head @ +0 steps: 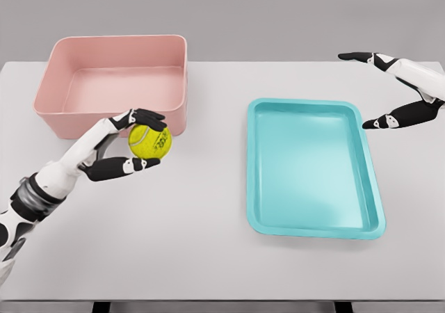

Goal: Put the tennis from the blue tray into the pink basket with both arms

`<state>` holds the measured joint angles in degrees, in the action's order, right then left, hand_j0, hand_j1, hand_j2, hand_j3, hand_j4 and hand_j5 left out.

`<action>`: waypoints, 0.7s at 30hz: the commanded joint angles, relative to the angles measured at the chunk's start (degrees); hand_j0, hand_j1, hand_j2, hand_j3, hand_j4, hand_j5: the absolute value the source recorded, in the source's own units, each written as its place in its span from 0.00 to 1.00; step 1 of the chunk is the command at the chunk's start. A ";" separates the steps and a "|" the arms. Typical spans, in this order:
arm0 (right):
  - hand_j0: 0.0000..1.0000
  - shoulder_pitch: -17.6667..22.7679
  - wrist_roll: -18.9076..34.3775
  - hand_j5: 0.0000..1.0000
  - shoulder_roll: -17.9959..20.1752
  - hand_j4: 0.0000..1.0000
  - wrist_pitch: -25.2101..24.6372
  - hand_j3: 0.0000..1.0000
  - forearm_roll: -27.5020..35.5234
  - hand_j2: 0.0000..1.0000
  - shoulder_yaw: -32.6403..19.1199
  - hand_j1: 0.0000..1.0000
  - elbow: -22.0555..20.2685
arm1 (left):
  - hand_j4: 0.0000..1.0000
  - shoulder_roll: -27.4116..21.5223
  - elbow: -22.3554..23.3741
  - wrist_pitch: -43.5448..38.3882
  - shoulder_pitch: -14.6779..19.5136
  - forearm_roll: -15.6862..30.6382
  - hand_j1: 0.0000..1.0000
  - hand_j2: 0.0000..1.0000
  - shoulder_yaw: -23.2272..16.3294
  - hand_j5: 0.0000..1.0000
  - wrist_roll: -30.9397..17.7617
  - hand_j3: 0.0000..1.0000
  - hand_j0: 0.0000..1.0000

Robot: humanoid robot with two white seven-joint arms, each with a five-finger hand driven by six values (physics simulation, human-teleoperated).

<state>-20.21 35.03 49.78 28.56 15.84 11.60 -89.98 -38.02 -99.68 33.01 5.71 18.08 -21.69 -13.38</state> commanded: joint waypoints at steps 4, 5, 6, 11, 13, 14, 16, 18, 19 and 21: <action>1.00 0.00 -0.03 1.00 0.05 1.00 -0.17 1.00 0.42 1.00 0.00 1.00 0.06 | 0.57 -0.13 0.19 -0.40 0.01 1.43 0.57 0.57 1.65 0.57 0.02 0.57 0.57; 1.00 0.00 -0.03 1.00 0.05 1.00 -0.17 1.00 0.42 1.00 -0.09 1.00 0.06 | 0.57 -0.13 0.27 -0.49 0.62 1.69 0.57 0.57 2.09 0.57 0.02 0.57 0.57; 1.00 -0.09 -0.03 1.00 0.05 1.00 -0.17 1.00 0.42 1.00 -0.09 1.00 0.06 | 0.56 -0.21 0.36 -0.49 0.97 2.31 0.56 0.56 2.18 0.56 0.02 0.56 0.56; 1.00 -0.09 -0.03 1.00 0.05 1.00 -0.17 1.00 0.42 1.00 0.00 1.00 0.06 | 0.56 -0.21 0.80 -0.84 2.03 2.66 0.56 0.56 3.06 0.56 0.02 0.56 0.56; 1.00 -0.09 -0.03 1.00 0.05 1.00 -0.17 1.00 0.42 1.00 -0.09 1.00 0.06 | 0.56 -0.21 0.98 -0.84 2.73 2.75 0.56 0.56 3.14 0.56 0.02 0.56 0.56; 1.00 -0.09 -0.03 1.00 0.05 1.00 -0.17 1.00 0.42 1.00 0.00 1.00 0.06 | 0.56 -0.21 1.59 -0.84 2.91 2.75 0.56 0.56 3.14 0.56 0.02 0.56 0.56; 1.00 -0.09 -0.03 1.00 -0.12 1.00 -0.17 1.00 0.42 1.00 -0.09 1.00 0.15 | 0.56 -0.04 2.64 -0.84 4.05 2.75 0.56 0.56 3.14 0.56 0.02 0.56 0.56; 1.00 0.00 -0.03 1.00 -0.21 1.00 -0.17 1.00 0.42 1.00 0.00 1.00 0.15 | 0.56 -0.04 3.79 -0.93 5.19 2.75 0.56 0.56 3.14 0.56 0.02 0.56 0.56; 1.00 0.00 -0.03 1.00 -0.30 1.00 -0.17 1.00 0.42 1.00 0.00 1.00 0.15 | 0.56 0.05 5.02 -0.93 5.81 2.75 0.56 0.56 3.06 0.56 0.02 0.56 0.56; 1.00 0.00 -0.03 1.00 -0.30 1.00 -0.17 1.00 0.42 1.00 0.00 1.00 0.06 | 0.56 0.05 5.63 -1.01 6.51 2.75 0.56 0.56 3.06 0.56 0.02 0.56 0.56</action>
<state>-20.21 35.03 49.48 28.53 15.84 11.56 -89.89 -37.97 -95.05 32.09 12.39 20.49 -18.63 -13.38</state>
